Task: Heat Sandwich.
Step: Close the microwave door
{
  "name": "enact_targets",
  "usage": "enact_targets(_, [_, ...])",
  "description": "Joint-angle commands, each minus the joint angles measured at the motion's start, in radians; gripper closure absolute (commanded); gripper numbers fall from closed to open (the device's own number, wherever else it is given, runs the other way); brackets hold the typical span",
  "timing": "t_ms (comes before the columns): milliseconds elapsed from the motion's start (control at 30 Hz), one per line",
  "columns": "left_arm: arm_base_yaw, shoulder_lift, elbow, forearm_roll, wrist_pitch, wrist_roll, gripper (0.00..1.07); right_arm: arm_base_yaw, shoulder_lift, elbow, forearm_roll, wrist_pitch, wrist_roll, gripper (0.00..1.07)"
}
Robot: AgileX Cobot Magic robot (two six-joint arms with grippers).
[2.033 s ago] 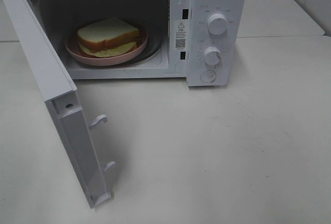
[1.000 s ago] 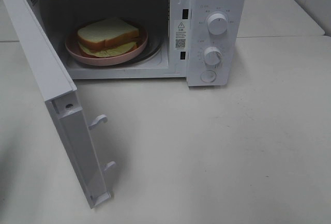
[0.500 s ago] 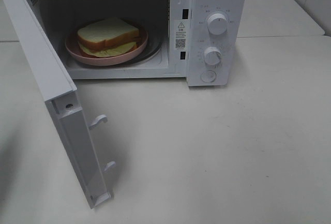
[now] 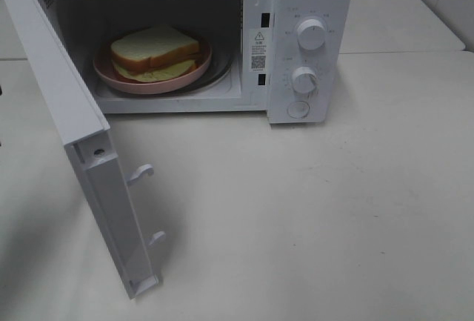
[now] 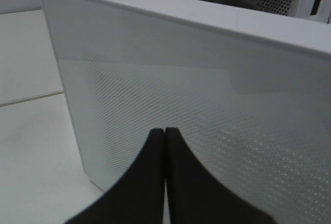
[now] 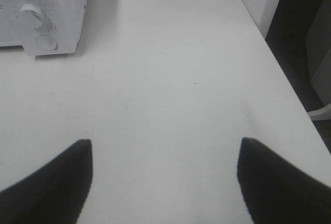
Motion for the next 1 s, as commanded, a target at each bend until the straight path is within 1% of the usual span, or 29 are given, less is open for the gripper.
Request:
enact_targets(33, [-0.012, 0.077, -0.022, 0.012, -0.086, -0.004, 1.07, -0.004, -0.030, 0.002, 0.002, -0.015, -0.007, 0.31])
enact_targets(133, [-0.040, 0.100, -0.044, 0.010, -0.085, -0.004, 1.07, -0.004, -0.030, 0.002, 0.002, -0.015, -0.007, 0.32])
enact_targets(167, [-0.080, 0.121, -0.065, 0.008, -0.078, 0.003, 1.07, -0.004, -0.030, 0.002, 0.002, -0.015, -0.007, 0.32])
enact_targets(233, [-0.125, 0.146, -0.081, -0.019, -0.075, 0.035, 1.07, -0.004, -0.030, 0.002, 0.002, -0.015, -0.007, 0.32])
enact_targets(267, [-0.125, 0.146, -0.081, -0.019, -0.075, 0.035, 1.07, -0.004, -0.030, 0.002, 0.002, -0.015, -0.007, 0.32])
enact_targets(300, [-0.149, 0.160, -0.088, -0.039, -0.075, 0.051, 1.07, -0.004, -0.030, 0.002, 0.002, -0.015, -0.007, 0.32])
enact_targets(333, [-0.199, 0.195, -0.100, -0.105, -0.076, 0.078, 1.07, -0.004, -0.030, 0.002, 0.002, -0.015, -0.007, 0.32])
enact_targets(400, [-0.247, 0.222, -0.110, -0.187, -0.076, 0.101, 1.07, -0.004, -0.030, 0.002, 0.002, -0.015, -0.007, 0.32])
enact_targets(433, [-0.247, 0.222, -0.110, -0.187, -0.076, 0.101, 1.07, -0.004, -0.030, 0.002, 0.002, -0.015, -0.007, 0.32])
enact_targets(467, [-0.295, 0.252, -0.121, -0.256, -0.076, 0.130, 1.07, -0.004, -0.030, 0.002, 0.002, -0.015, -0.007, 0.32])
enact_targets(500, [-0.324, 0.266, -0.129, -0.292, -0.076, 0.148, 1.07, -0.004, -0.030, 0.002, 0.002, -0.015, -0.007, 0.32])
enact_targets(533, [-0.352, 0.276, -0.136, -0.321, -0.076, 0.162, 1.07, -0.004, -0.030, 0.002, 0.002, -0.015, -0.007, 0.32])
enact_targets(567, [-0.352, 0.276, -0.136, -0.321, -0.076, 0.162, 1.07, -0.004, -0.030, 0.002, 0.002, -0.015, -0.007, 0.32])
enact_targets(600, [-0.381, 0.289, -0.147, -0.359, -0.076, 0.182, 1.07, -0.004, -0.030, 0.002, 0.002, -0.015, -0.007, 0.32])
enact_targets(633, [-0.432, 0.311, -0.172, -0.442, -0.076, 0.220, 1.07, -0.004, -0.030, 0.002, 0.002, -0.015, -0.007, 0.32])
enact_targets(700, [-0.481, 0.337, -0.198, -0.528, -0.076, 0.263, 1.07, -0.004, -0.030, 0.002, 0.002, -0.015, -0.007, 0.32])
enact_targets(733, [-0.481, 0.337, -0.198, -0.528, -0.076, 0.263, 1.07, -0.004, -0.030, 0.002, 0.002, -0.015, -0.007, 0.32])
enact_targets(767, [-0.531, 0.362, -0.228, -0.616, -0.076, 0.310, 1.07, -0.004, -0.030, 0.002, 0.002, -0.015, -0.007, 0.32])
enact_targets(833, [-0.575, 0.390, -0.264, -0.708, -0.076, 0.360, 1.07, -0.004, -0.030, 0.002, 0.002, -0.015, -0.007, 0.32])
enact_targets(867, [-0.575, 0.390, -0.264, -0.708, -0.076, 0.360, 1.07, -0.004, -0.030, 0.002, 0.002, -0.015, -0.007, 0.32])
enact_targets(900, [-0.610, 0.414, -0.298, -0.784, -0.076, 0.395, 1.07, -0.004, -0.030, 0.002, 0.002, -0.015, -0.007, 0.32])
enact_targets(1000, [-0.654, 0.456, -0.361, -0.876, -0.077, 0.434, 1.07, -0.004, -0.030, 0.002, 0.002, -0.015, -0.007, 0.32])
